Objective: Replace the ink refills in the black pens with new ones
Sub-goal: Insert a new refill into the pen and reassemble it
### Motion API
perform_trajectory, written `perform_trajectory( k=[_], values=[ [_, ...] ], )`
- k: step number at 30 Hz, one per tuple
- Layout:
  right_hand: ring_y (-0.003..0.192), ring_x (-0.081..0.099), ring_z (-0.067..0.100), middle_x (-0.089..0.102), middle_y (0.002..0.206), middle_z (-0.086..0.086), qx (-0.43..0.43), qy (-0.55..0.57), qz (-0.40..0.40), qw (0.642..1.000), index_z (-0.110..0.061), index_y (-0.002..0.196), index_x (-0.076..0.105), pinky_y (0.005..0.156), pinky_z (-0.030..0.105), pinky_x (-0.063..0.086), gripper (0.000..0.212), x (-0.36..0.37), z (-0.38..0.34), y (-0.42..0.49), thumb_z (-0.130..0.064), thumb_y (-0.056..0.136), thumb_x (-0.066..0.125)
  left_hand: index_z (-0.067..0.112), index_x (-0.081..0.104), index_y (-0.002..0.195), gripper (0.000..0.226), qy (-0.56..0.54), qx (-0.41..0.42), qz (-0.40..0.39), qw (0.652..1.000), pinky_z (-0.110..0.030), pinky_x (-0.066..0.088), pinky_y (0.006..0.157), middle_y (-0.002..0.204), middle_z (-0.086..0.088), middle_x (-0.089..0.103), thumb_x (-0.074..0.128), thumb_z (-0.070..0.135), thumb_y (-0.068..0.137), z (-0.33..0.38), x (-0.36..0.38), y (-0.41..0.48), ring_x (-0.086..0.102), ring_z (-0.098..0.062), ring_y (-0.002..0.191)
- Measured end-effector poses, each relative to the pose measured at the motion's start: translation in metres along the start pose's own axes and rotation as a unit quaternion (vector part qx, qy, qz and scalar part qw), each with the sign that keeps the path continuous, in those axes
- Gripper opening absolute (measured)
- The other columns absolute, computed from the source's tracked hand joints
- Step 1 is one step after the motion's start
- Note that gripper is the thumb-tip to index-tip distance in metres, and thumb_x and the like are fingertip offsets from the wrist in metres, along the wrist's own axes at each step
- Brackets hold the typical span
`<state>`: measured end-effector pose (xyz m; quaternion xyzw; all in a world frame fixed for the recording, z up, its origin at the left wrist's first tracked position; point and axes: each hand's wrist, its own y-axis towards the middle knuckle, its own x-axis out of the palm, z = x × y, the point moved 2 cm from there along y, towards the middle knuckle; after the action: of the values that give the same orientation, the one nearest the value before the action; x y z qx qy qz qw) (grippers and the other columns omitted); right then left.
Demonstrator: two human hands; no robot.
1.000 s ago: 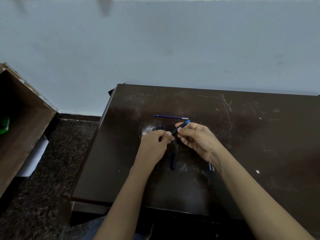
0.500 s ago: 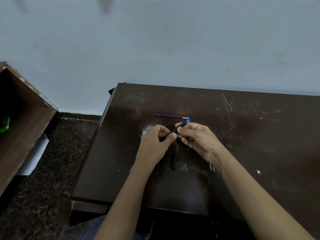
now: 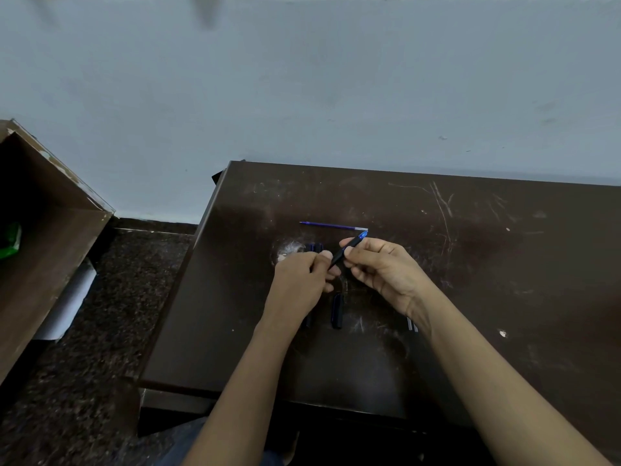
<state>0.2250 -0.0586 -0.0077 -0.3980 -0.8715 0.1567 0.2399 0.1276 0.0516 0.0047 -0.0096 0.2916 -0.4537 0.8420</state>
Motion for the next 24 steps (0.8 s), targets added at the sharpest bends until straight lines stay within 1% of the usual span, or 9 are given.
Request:
perform_trajectory(
  k=[3, 6, 10, 12, 15, 17, 19, 21, 24],
  values=[
    [0.071, 0.059, 0.006, 0.065, 0.072, -0.005, -0.001, 0.0, -0.001, 1.0, -0.001, 0.102, 0.07, 0.064, 0.014, 0.051, 0.017, -0.0006, 0.0003, -0.0006, -0.004, 0.086, 0.064, 0.017, 0.068, 0.088, 0.019, 0.028, 0.045, 0.02, 0.998, -0.003, 0.042, 0.057, 0.077, 0.008, 0.067, 0.057, 0.031, 0.093, -0.0004, -0.0025, -0.0028, 0.06, 0.003, 0.062],
    [0.07, 0.057, 0.006, 0.068, 0.069, -0.01, -0.003, 0.001, -0.004, 1.0, 0.007, 0.109, 0.064, 0.063, 0.014, 0.05, 0.026, -0.0003, 0.0, -0.0013, -0.003, 0.086, 0.064, 0.018, 0.065, 0.09, 0.014, 0.016, 0.055, 0.043, 0.997, -0.008, 0.042, 0.061, 0.082, 0.006, 0.067, 0.064, 0.031, 0.088, -0.0016, -0.0033, -0.0022, 0.06, -0.001, 0.073],
    [0.069, 0.058, 0.005, 0.063, 0.071, -0.002, -0.002, 0.001, -0.003, 1.0, -0.005, 0.098, 0.071, 0.064, 0.014, 0.05, 0.013, 0.0005, -0.0004, -0.0019, -0.005, 0.086, 0.064, 0.014, 0.069, 0.088, 0.034, -0.014, -0.001, 0.001, 1.0, -0.014, 0.042, 0.061, 0.084, 0.003, 0.07, 0.044, 0.035, 0.099, -0.0014, 0.0014, -0.0004, 0.064, -0.005, 0.067],
    [0.069, 0.058, 0.005, 0.061, 0.071, -0.001, -0.002, 0.0, -0.003, 1.0, -0.009, 0.094, 0.071, 0.065, 0.014, 0.05, 0.012, 0.0005, 0.0001, -0.0019, -0.005, 0.085, 0.065, 0.017, 0.07, 0.086, 0.029, -0.006, 0.016, -0.011, 1.0, -0.01, 0.044, 0.06, 0.084, 0.005, 0.071, 0.047, 0.031, 0.098, -0.0007, 0.0013, -0.0019, 0.063, -0.002, 0.065],
    [0.068, 0.058, 0.005, 0.064, 0.069, -0.004, -0.002, -0.003, -0.003, 1.0, -0.007, 0.094, 0.07, 0.066, 0.015, 0.049, 0.01, -0.0004, 0.0006, -0.0023, -0.006, 0.085, 0.066, 0.02, 0.067, 0.089, 0.011, 0.018, 0.057, 0.014, 0.998, -0.003, 0.043, 0.062, 0.082, 0.007, 0.067, 0.062, 0.03, 0.09, -0.0023, -0.0031, -0.0026, 0.06, 0.0, 0.07],
    [0.068, 0.058, 0.005, 0.066, 0.069, -0.007, -0.002, -0.002, -0.003, 1.0, -0.007, 0.092, 0.069, 0.066, 0.016, 0.049, 0.008, -0.0003, 0.0004, -0.0026, -0.007, 0.084, 0.067, 0.02, 0.064, 0.097, 0.017, 0.009, 0.051, 0.019, 0.998, -0.008, 0.045, 0.066, 0.088, 0.008, 0.066, 0.068, 0.032, 0.086, -0.0028, -0.0034, -0.0028, 0.061, -0.002, 0.079],
    [0.068, 0.058, 0.004, 0.065, 0.07, -0.006, -0.003, -0.001, -0.001, 1.0, -0.009, 0.091, 0.07, 0.067, 0.016, 0.049, 0.008, -0.0002, 0.0005, -0.0024, -0.007, 0.084, 0.067, 0.017, 0.063, 0.106, 0.026, 0.011, 0.025, 0.001, 1.0, -0.014, 0.047, 0.074, 0.096, 0.003, 0.068, 0.059, 0.037, 0.091, -0.0025, -0.0001, -0.0024, 0.064, -0.007, 0.088],
    [0.068, 0.059, 0.004, 0.063, 0.07, -0.004, -0.003, -0.004, -0.001, 1.0, -0.01, 0.091, 0.071, 0.067, 0.017, 0.049, 0.009, -0.0001, 0.0004, -0.0021, -0.007, 0.084, 0.067, 0.012, 0.065, 0.104, 0.03, 0.012, 0.008, -0.024, 1.0, -0.021, 0.051, 0.075, 0.096, -0.002, 0.07, 0.047, 0.034, 0.098, -0.0024, 0.0022, -0.0014, 0.067, -0.01, 0.084],
    [0.068, 0.058, 0.004, 0.062, 0.069, -0.003, -0.004, -0.007, 0.0, 1.0, -0.01, 0.092, 0.071, 0.067, 0.016, 0.049, 0.01, -0.0009, 0.0006, -0.0018, -0.006, 0.084, 0.067, 0.016, 0.068, 0.092, 0.023, -0.006, 0.017, -0.052, 0.999, -0.01, 0.046, 0.062, 0.084, 0.004, 0.07, 0.047, 0.024, 0.098, -0.0019, 0.0019, -0.0032, 0.064, -0.002, 0.071]
  ],
)
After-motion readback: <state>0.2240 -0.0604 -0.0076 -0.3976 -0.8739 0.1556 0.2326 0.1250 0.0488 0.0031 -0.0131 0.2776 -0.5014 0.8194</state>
